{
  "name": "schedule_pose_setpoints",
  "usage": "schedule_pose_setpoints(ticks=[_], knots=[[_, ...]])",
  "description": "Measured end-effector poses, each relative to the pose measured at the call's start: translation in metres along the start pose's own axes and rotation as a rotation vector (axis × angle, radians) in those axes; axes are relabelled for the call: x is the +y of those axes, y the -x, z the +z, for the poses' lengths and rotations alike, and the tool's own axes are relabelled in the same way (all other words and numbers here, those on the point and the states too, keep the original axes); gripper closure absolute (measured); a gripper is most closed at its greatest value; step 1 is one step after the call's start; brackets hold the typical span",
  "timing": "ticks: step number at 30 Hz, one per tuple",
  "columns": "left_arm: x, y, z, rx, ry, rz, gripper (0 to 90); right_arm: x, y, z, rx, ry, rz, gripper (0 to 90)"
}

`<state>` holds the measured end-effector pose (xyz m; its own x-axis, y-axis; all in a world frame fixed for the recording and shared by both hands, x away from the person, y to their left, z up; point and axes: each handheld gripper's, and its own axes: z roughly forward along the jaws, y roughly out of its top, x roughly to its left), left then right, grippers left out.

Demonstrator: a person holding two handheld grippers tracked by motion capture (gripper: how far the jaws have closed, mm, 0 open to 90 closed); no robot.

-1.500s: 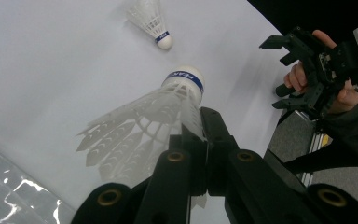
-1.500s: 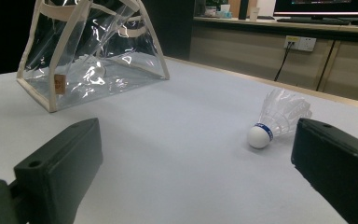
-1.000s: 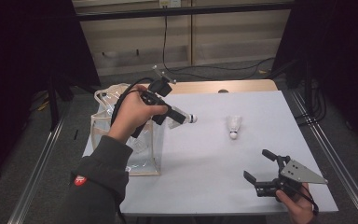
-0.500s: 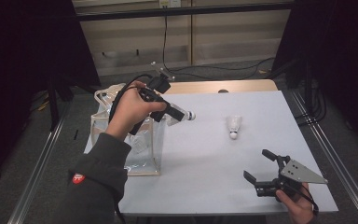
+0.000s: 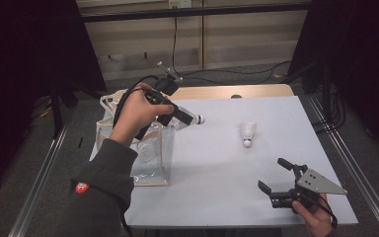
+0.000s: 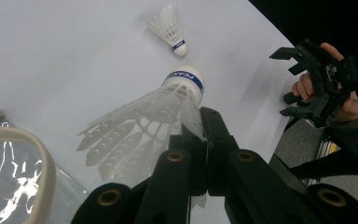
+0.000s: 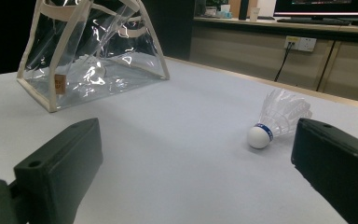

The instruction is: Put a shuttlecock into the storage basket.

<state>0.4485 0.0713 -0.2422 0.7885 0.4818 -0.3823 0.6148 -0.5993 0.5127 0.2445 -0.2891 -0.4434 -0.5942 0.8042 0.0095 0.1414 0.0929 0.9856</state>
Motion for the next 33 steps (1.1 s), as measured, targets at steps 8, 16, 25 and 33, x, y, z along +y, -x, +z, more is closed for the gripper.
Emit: schedule_pose_setpoints(ticks=[8, 16, 25, 33], knots=[[0.001, -0.001, -0.003, 0.025, 0.002, -0.010, 90.0, 0.000, 0.000, 0.000, 0.001, 0.000, 0.000, 1.9], [0.002, -0.002, -0.008, 0.033, 0.003, -0.013, 90.0, 0.000, 0.000, 0.000, 0.001, 0.000, 0.001, 1.9], [0.003, -0.003, -0.013, 0.046, 0.010, -0.018, 90.0, 0.000, 0.000, 0.000, 0.001, 0.000, 0.002, 1.9], [0.002, -0.007, -0.018, 0.057, 0.015, -0.023, 90.0, 0.000, 0.000, -0.001, 0.001, -0.001, 0.001, 1.9]])
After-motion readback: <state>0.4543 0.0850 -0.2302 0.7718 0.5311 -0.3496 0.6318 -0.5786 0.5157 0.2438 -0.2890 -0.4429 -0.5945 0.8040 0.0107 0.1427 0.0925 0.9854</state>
